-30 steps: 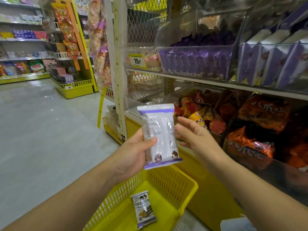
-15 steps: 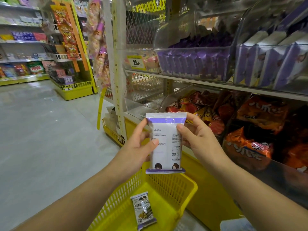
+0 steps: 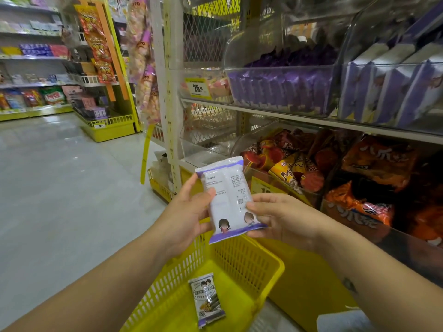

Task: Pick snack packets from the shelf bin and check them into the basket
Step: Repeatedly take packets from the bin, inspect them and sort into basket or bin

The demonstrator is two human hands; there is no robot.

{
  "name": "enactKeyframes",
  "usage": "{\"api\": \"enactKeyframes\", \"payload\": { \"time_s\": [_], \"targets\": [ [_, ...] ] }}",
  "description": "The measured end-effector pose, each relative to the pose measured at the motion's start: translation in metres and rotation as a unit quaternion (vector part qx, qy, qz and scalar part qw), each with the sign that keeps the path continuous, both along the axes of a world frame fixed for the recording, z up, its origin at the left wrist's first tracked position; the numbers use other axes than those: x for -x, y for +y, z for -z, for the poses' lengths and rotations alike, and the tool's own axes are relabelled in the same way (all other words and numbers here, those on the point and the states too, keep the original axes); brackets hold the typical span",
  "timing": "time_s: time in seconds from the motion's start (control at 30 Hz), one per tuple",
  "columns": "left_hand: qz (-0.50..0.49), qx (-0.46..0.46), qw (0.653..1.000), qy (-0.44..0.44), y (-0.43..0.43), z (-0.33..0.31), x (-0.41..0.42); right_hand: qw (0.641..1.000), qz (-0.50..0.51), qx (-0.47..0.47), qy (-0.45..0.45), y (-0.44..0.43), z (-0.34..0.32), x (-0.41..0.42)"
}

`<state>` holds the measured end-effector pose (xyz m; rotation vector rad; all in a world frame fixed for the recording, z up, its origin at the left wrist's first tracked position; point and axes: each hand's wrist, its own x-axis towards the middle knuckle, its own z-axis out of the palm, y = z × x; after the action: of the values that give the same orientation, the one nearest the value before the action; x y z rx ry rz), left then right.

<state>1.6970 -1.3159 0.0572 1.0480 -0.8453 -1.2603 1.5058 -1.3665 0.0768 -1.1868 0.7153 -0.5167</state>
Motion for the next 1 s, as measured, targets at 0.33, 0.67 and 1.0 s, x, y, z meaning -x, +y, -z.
{"api": "enactKeyframes", "payload": {
  "time_s": [0.33,0.67,1.0],
  "targets": [
    [0.089,0.010,0.976,-0.199,0.008,0.003,-0.001,0.997,0.065,0.004,-0.037,0.001,-0.004,0.001],
    [0.010,0.126,0.935,-0.330,0.005,0.013,0.012,0.994,0.076,0.035,-0.072,0.008,0.000,-0.007],
    [0.059,0.074,0.915,-0.392,0.009,0.010,0.012,0.980,0.131,0.151,0.006,0.010,0.000,-0.009]
  ]
}}
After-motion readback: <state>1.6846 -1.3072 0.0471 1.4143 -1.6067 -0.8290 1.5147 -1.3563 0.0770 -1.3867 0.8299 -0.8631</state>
